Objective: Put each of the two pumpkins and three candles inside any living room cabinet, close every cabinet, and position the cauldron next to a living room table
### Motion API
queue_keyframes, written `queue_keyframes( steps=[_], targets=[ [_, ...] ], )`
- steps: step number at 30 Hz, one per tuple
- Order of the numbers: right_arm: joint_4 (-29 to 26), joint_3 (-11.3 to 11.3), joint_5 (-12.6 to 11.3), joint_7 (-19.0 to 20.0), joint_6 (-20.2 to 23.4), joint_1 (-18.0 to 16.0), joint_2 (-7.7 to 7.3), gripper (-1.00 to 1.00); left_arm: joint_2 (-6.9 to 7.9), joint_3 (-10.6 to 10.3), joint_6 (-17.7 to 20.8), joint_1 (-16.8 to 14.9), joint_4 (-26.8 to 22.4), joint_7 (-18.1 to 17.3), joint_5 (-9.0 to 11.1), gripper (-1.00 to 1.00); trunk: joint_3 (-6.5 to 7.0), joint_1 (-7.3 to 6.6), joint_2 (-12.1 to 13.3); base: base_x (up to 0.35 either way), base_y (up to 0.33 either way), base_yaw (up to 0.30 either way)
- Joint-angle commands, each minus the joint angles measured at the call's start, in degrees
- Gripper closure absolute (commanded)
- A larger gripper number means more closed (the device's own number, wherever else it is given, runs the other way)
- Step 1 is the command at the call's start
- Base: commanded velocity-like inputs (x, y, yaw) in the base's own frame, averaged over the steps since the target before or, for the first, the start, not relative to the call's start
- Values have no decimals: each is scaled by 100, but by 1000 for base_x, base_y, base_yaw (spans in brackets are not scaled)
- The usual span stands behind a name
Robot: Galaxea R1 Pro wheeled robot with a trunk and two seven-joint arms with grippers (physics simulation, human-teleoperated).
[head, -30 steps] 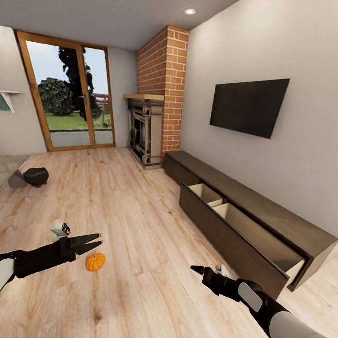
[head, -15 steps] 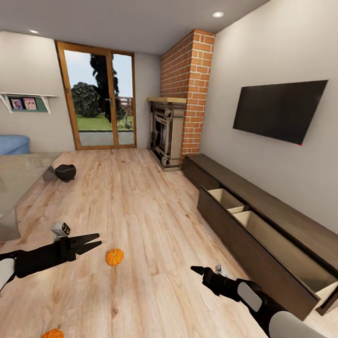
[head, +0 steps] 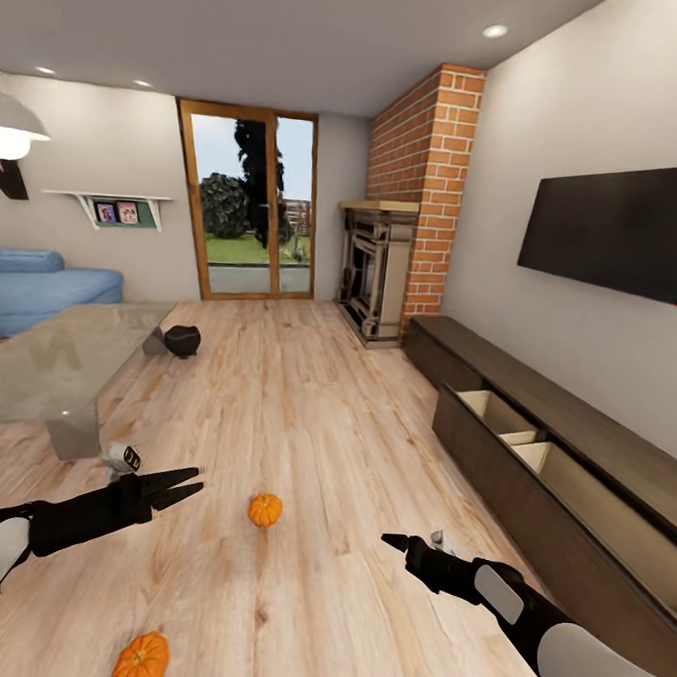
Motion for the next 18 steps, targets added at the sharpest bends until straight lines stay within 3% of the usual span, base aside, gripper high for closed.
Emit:
queue_keyframes(
  steps=[1,9,18],
  targets=[
    [-3,23,-29,8,15,-3,-4,-100,-1,2,21,-6,2,-19,-5,-100,-3,-1,-3,-124,-61,276],
    [-3,23,-29,8,15,-3,5,-100,0,4,21,-6,2,-19,-8,-100,21,-1,-3,-115,-139,276],
    [-3,23,-25,-9,15,-3,6,-100,-1,3,19,-6,2,-19,-9,-100,47,-1,-3,-10,-26,276]
  ],
)
